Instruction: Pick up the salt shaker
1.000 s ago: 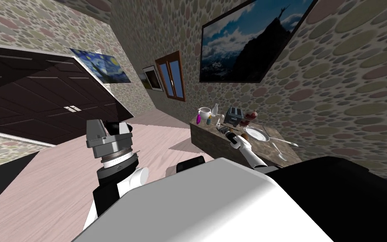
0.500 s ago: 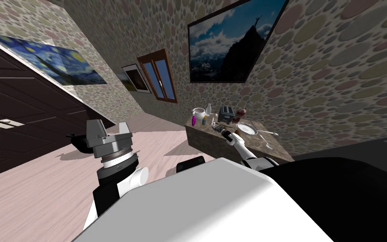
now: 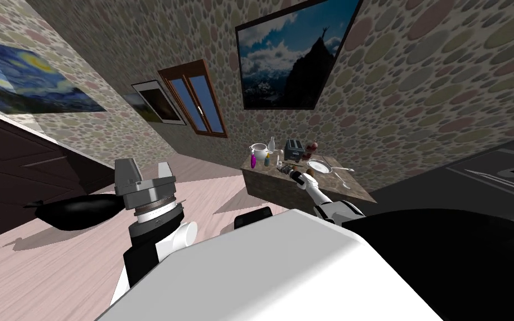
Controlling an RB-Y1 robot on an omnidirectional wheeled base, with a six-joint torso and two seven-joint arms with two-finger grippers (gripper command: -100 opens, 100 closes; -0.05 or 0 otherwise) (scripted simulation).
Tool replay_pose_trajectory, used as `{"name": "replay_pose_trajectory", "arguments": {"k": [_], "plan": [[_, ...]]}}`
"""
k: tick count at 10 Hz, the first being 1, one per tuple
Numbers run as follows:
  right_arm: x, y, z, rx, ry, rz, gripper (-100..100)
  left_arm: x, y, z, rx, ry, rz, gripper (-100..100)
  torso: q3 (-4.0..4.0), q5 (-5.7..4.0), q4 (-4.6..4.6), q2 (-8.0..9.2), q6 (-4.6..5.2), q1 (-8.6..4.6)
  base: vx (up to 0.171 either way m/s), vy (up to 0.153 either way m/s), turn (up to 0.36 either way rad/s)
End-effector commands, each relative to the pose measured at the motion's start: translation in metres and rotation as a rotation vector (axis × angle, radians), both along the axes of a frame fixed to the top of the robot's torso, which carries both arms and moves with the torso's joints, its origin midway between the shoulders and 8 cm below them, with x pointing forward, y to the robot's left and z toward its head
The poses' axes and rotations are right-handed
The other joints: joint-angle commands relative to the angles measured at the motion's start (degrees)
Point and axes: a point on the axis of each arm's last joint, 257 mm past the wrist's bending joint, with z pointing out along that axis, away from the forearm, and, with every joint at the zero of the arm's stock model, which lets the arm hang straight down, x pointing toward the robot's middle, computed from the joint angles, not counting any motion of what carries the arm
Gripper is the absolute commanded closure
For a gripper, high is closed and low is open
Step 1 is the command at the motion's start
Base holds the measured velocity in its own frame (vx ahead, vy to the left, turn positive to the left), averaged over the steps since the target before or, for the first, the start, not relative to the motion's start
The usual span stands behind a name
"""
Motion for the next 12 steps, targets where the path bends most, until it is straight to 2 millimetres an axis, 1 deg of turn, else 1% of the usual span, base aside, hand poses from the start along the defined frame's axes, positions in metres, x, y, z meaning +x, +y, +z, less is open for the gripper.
{"name": "replay_pose_trajectory", "arguments": {"k": [1,2,3,4,5,6,7,8,9,10,11,12], "plan": [[0.012,0.016,0.004,0.002,-0.002,0.047,-100,0.000,0.000,0.000,0.000,0.000,0.000,0,0.00,0.00,0.00,0.00,0.00,0.00,0.084,0.051,-0.354],[0.016,0.017,0.008,0.002,-0.009,0.050,-100,0.000,0.000,0.000,0.000,0.000,0.000,0,-0.03,0.02,-0.01,-0.05,-0.03,0.01,0.042,0.039,-0.097],[0.019,0.041,0.000,-0.005,0.012,0.118,-100,0.000,0.000,0.000,0.000,0.000,0.000,0,0.01,0.00,0.01,0.02,-0.10,-0.01,0.063,0.072,-0.339],[0.029,0.047,0.009,-0.001,-0.003,0.134,-100,0.000,0.000,0.000,0.000,0.000,0.000,0,-0.01,0.02,0.00,-0.02,-0.01,0.08,0.072,0.068,-0.398],[0.028,0.067,-0.001,-0.005,0.026,0.192,-100,0.000,0.000,0.000,0.000,0.000,0.000,0,-0.02,0.03,-0.01,-0.04,-0.03,0.06,0.100,0.080,-0.434],[0.034,0.075,0.007,-0.008,0.012,0.219,-100,0.000,0.000,0.000,0.000,0.000,0.000,0,-0.07,0.03,-0.02,-0.13,-0.03,0.11,0.084,0.087,-0.347],[0.040,0.076,0.012,-0.006,0.006,0.220,-100,0.000,0.000,0.000,0.000,0.000,0.000,0,-0.08,0.03,-0.03,-0.12,-0.06,0.11,0.035,0.048,-0.081],[0.040,0.099,0.004,-0.013,0.033,0.289,-100,0.000,0.000,0.000,0.000,0.000,0.000,0,-0.01,0.01,0.00,-0.01,-0.11,-0.01,0.057,0.056,-0.364],[0.048,0.105,0.014,-0.013,0.018,0.307,-100,0.000,0.000,0.000,0.000,0.000,0.000,0,-0.03,0.00,-0.01,-0.04,-0.02,0.00,0.064,0.086,-0.359],[0.046,0.097,0.011,-0.011,0.022,0.286,-100,0.000,0.000,0.000,0.000,0.000,0.000,0,-0.04,0.02,-0.01,-0.06,-0.06,0.07,0.024,0.043,-0.051],[0.046,0.099,0.011,-0.011,0.021,0.292,100,0.000,0.000,0.000,0.000,0.000,0.000,0,0.02,0.00,0.00,0.04,-0.10,-0.06,0.005,0.008,0.009],[0.046,0.098,0.011,-0.011,0.021,0.291,100,0.000,0.000,0.000,0.000,0.000,0.000,0,0.06,-0.04,0.02,0.12,-0.09,-0.18,0.005,-0.002,-0.017]]}}
